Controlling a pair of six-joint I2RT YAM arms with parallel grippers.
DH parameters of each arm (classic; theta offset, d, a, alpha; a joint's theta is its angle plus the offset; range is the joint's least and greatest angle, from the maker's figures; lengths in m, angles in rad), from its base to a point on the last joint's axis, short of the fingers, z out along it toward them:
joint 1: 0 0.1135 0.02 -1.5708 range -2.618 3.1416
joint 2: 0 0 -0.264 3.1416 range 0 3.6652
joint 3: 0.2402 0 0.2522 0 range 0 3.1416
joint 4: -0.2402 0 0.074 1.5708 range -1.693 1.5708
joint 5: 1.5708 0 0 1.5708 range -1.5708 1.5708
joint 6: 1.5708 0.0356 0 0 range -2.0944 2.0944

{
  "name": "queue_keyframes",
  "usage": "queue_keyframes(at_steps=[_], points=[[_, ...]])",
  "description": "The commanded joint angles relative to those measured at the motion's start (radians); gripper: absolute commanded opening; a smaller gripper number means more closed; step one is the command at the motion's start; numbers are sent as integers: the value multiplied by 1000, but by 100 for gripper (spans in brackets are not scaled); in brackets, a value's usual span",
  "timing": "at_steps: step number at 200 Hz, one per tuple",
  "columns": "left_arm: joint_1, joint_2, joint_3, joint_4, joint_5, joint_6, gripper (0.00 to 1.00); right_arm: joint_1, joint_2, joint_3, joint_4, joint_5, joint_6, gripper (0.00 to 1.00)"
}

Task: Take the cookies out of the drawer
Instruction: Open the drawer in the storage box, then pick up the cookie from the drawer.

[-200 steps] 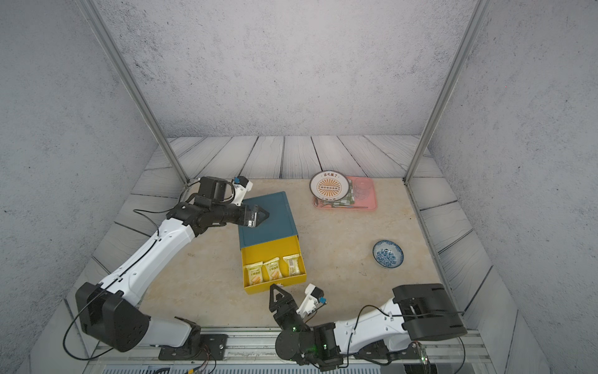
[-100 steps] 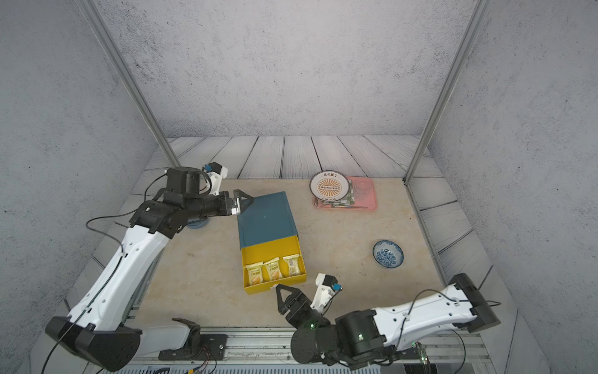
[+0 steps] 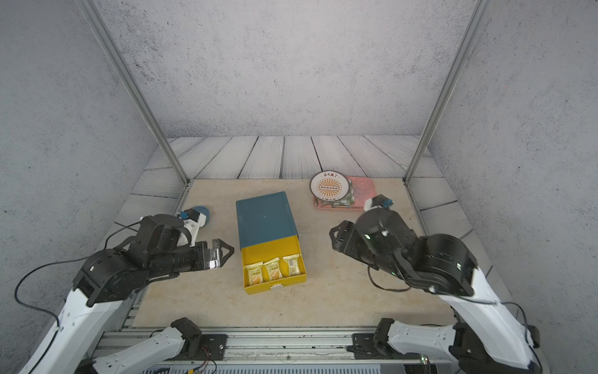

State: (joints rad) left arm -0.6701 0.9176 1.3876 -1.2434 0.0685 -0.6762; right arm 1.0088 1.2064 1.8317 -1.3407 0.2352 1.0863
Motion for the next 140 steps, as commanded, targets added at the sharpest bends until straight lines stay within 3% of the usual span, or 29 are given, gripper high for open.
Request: queue_keyframes(at_steps=[1,37,72,140], points=[[-80,56,8,-91,-120,-62,100,-27,237,108,-83,-263,-308,74],[-85,88,-38,-78,-33,-44,86,-38,463,276,-53,-423,-370,71],[-85,72,-156,12,36,-45,74,-31,606,366,-138,-507,-415,65],[-84,111,-198,97,75,-27,72,1,640,278,-127,-524,-448,65]])
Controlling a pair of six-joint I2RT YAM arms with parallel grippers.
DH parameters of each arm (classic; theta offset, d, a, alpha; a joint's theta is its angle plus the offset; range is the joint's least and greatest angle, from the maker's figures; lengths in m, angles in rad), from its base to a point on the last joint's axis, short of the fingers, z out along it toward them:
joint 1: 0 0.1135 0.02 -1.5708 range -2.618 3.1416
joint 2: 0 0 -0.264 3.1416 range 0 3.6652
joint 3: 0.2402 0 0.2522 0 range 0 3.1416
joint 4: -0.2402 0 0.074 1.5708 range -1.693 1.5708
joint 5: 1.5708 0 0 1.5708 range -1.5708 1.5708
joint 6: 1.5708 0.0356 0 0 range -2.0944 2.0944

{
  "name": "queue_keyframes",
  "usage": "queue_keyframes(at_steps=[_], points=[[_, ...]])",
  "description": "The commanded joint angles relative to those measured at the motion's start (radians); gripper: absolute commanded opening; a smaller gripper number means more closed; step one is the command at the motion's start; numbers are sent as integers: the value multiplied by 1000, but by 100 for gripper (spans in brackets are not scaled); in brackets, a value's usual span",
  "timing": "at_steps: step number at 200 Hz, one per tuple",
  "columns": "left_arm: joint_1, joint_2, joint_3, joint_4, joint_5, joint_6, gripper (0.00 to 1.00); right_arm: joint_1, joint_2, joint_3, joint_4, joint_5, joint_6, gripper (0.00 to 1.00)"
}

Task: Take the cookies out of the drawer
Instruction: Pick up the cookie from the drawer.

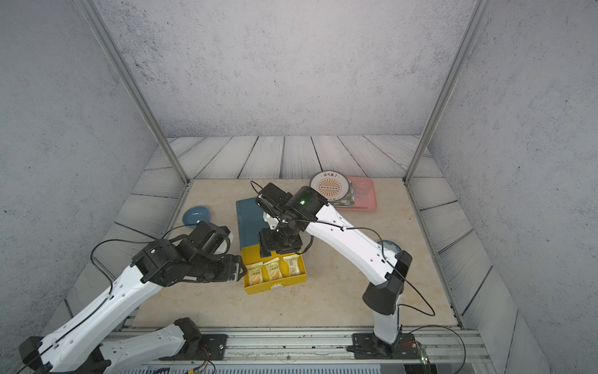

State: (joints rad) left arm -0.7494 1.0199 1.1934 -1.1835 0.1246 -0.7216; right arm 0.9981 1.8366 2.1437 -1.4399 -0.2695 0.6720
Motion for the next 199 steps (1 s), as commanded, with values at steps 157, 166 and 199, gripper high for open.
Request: queue_keyframes(at_steps=[157,166,199], points=[[-3,-10,-55,88,11,14,72,65,125,-80,-35,163,-20,65],[-3,-16,-54,89,9,15,73,66,125,-85,-24,165,-16,65],[-2,-26,-51,90,2,14,73,65,143,-85,-8,173,-11,65]])
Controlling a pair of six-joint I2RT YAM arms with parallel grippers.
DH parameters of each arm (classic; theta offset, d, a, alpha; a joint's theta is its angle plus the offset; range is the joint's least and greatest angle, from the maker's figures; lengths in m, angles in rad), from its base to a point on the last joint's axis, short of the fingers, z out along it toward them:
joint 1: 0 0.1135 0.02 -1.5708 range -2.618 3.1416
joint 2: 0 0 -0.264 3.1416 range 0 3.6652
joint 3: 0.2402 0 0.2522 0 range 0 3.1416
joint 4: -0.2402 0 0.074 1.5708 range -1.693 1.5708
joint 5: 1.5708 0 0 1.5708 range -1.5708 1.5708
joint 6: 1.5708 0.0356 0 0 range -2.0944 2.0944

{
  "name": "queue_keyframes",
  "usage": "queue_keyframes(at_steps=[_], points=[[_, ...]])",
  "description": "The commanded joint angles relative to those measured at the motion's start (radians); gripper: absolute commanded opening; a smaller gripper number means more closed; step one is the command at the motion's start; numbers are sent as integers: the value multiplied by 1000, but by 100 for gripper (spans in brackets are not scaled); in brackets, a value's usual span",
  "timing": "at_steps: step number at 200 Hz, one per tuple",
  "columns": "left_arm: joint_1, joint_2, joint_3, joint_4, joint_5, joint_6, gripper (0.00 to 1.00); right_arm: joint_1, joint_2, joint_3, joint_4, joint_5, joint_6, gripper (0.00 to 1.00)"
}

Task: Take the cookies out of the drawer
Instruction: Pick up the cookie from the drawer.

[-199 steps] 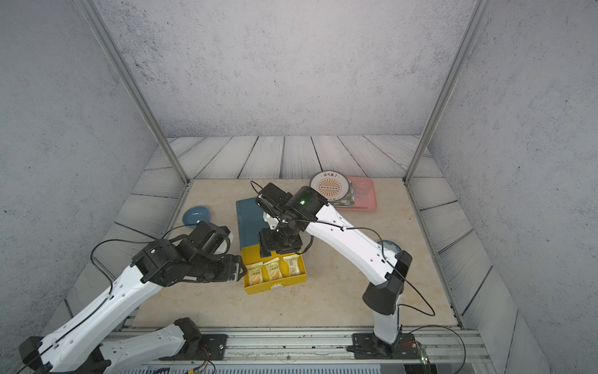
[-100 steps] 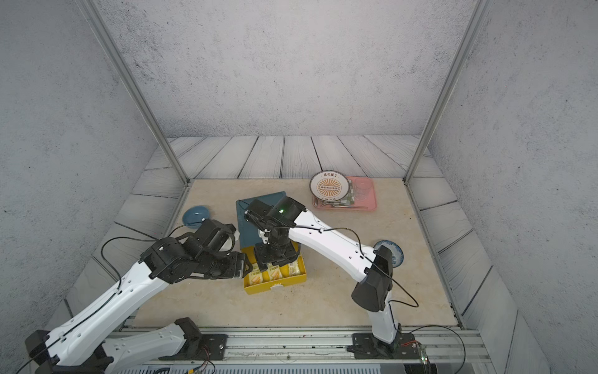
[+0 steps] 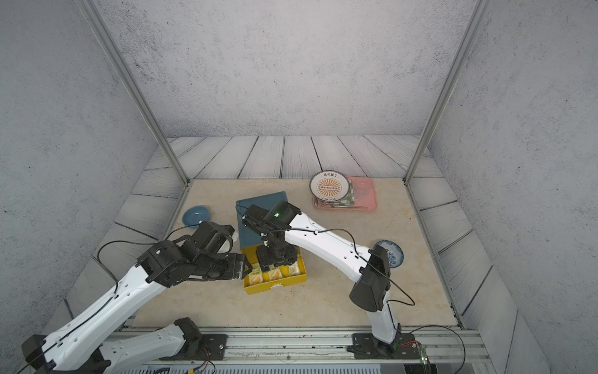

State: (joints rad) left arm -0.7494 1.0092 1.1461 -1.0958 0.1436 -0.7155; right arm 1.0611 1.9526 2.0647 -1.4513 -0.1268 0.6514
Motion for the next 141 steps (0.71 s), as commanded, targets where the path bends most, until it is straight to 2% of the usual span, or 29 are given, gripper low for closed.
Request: queue_keyframes(at_steps=[1,33,141], points=[[-2,-16,-3,2,-17,8,73,3,28,-6,4,30,11,65],[-2,-29,-2,3,-21,13,77,4,45,-9,22,34,15,65],[12,-28,1,0,-17,34,80,35,71,-65,24,113,22,66]])
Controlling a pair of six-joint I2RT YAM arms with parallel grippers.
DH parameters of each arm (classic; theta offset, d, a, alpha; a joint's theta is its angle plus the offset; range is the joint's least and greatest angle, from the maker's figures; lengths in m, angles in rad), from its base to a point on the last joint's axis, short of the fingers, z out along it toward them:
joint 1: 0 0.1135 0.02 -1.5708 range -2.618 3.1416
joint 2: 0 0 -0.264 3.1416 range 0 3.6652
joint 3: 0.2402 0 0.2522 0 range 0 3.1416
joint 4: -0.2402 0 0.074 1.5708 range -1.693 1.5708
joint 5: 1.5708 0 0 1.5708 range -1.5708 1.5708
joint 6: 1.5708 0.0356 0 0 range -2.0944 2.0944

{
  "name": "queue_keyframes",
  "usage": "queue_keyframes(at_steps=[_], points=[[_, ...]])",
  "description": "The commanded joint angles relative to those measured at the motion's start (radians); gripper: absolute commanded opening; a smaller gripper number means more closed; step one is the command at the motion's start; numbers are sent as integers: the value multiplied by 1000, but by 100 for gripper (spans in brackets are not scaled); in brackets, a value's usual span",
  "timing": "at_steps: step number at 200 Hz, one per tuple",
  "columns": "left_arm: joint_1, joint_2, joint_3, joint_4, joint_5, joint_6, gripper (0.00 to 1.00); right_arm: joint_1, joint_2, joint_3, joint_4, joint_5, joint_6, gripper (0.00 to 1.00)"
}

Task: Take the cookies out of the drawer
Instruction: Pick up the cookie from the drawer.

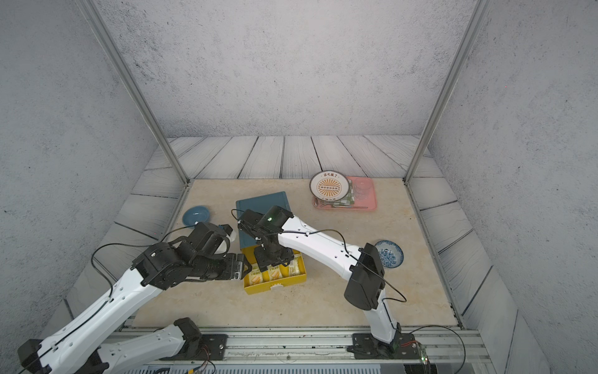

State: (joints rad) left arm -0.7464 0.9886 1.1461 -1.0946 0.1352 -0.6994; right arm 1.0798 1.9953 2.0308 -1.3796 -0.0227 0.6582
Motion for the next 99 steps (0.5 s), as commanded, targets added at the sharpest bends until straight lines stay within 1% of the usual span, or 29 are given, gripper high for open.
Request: queue_keyframes(at_steps=[1,43,72,99], points=[[9,-7,0,-1,-8,19,81,17,29,-31,-48,9,16,66],[19,-4,1,0,-7,27,82,44,29,-83,-37,31,38,66],[27,-3,2,2,-3,33,83,53,19,-132,1,26,61,66],[33,5,10,1,1,41,83,53,18,-140,-5,58,67,62]])
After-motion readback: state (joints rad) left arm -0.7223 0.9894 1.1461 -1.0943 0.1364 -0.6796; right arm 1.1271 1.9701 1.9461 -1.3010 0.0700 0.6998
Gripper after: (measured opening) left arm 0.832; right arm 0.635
